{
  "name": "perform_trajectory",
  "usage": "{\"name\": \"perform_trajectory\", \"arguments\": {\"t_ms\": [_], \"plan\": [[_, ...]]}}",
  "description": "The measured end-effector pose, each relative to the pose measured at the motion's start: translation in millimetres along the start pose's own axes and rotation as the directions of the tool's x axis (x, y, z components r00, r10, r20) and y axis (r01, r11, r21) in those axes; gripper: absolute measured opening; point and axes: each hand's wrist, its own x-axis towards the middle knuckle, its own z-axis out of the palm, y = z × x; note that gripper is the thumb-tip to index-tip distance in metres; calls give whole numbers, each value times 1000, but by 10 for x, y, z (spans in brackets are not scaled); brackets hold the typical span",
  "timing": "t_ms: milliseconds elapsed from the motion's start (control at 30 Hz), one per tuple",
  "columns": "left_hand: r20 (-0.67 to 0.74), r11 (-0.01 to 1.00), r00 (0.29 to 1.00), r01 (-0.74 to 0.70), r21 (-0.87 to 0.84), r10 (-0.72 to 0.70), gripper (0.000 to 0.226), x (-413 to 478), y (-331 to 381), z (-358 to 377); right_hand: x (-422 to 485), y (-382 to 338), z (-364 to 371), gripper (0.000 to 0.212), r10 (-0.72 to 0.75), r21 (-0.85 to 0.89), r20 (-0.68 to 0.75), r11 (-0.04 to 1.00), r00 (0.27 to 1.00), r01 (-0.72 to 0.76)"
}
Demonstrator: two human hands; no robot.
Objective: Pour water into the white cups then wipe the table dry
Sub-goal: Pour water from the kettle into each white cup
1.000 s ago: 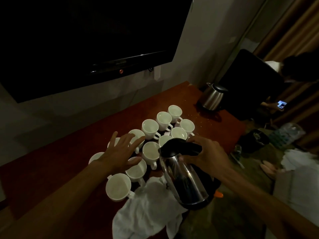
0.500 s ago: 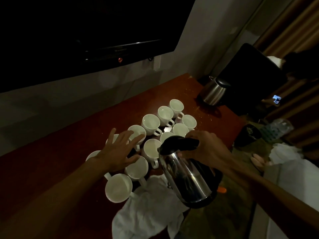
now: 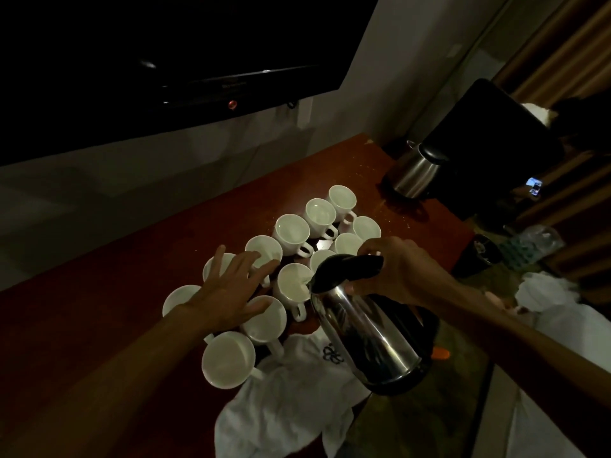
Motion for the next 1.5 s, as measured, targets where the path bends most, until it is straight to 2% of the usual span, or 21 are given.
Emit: {"name": "perform_trajectory", "arguments": {"t_ms": [133,867,1167,1300,1500], "plan": [[-31,1000,999,4,-19,-4,78,22,-31,47,22,6,-13,62,-40,-27,11,999,999,40],[4,999,1000,-1,-53,1,75,37,-12,107,130,-9,16,60,-26,-41,50,999,998,28],[43,1000,999,-12,-16,12,77,-5,-12,158,165,-78,58,48,-28,-41,86,999,996,31],[42,1000,999,-19,-12,19,77,0,-17,174,187,-83,73,56,-10,-35,86,999,996,13],[77,999,997,9,-47,-6,77,-8,-1,148,210,-81,79,56,-11,-55,90,998,996,16]]}}
